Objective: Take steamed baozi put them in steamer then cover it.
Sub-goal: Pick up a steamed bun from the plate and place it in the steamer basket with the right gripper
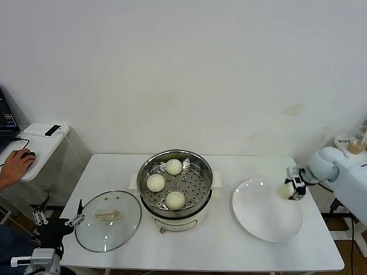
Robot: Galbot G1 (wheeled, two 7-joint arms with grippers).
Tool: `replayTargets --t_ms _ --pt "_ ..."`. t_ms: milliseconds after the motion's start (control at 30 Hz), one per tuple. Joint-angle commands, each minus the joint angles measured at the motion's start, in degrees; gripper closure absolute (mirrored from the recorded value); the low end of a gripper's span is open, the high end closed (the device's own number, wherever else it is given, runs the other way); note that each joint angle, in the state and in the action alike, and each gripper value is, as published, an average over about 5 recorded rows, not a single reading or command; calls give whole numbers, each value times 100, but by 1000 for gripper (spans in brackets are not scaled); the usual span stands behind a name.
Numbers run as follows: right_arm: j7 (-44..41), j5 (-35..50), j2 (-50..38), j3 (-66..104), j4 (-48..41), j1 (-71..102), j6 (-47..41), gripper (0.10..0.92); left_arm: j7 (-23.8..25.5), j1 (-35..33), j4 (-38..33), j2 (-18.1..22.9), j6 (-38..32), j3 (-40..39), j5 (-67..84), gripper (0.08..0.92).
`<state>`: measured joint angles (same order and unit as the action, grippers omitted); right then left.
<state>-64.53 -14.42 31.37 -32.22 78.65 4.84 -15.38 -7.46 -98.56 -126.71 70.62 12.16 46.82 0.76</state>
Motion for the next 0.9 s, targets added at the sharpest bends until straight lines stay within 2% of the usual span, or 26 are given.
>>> replayTargets --t_ms 33,200,367,633,900 --pt "52 1563 -31 -1909 977 -2585 -596 389 1 4 -8 5 7 -10 0 177" --pt "366 2443 660 -2831 1308 -3839 -1055 383 -2 -49 -51 26 5 15 -4 177" --pt "663 3045 1529 -3210 1316 -4310 -1475 381 -11 -87 -84 59 5 70 -3 177" --pt "1317 3762 2671 -3305 1063 -3964 -2077 381 -21 -127 -141 172 10 136 -27 177" --pt "1638 3841 3346 -3358 362 -3371 -2299 376 -19 -111 -221 216 32 202 -30 177"
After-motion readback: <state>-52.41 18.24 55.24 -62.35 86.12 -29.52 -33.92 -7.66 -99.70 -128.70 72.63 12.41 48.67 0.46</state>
